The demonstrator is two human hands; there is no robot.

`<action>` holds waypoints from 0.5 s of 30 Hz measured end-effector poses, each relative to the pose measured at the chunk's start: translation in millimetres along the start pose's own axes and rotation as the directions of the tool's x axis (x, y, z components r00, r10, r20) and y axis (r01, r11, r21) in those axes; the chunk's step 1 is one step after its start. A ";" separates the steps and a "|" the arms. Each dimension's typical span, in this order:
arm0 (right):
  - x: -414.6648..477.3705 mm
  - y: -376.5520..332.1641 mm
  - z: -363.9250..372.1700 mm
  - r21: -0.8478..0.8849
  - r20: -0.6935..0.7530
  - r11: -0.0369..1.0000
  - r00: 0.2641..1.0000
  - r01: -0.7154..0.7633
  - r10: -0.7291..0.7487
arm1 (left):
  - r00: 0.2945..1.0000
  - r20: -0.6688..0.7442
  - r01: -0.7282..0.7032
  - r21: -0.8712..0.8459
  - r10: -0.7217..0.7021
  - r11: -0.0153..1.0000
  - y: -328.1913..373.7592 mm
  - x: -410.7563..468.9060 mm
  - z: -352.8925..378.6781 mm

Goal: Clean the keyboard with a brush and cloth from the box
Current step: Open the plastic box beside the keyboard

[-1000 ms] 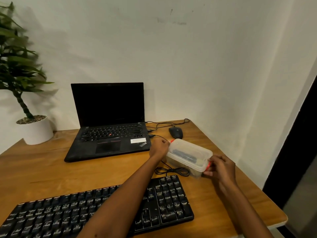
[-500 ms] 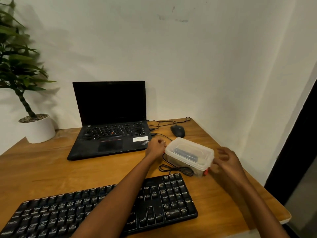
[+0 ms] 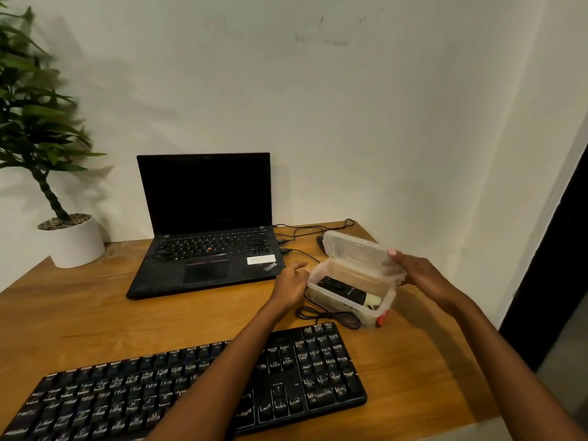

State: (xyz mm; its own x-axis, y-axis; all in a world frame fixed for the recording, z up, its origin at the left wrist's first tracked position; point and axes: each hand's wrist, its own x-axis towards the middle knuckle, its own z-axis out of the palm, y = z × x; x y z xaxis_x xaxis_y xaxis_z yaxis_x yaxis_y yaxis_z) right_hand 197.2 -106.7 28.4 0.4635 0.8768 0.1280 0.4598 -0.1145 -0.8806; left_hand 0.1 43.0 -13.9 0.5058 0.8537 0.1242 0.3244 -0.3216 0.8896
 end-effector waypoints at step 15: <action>22.6 63.0 -22.4 -0.075 -0.292 0.864 0.840 -0.497 0.458 | 0.996 0.072 -0.066 0.230 0.051 0.971 -12.8 -9.4 0.5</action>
State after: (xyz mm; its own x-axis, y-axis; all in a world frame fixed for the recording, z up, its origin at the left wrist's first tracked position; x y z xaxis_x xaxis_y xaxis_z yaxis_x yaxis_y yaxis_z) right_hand 253.6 -104.6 -14.0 0.8207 0.5478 -0.1624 0.2242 -0.5702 -0.7904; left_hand -8.4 38.9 -26.6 0.5775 0.8048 0.1373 0.4655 -0.4627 0.7545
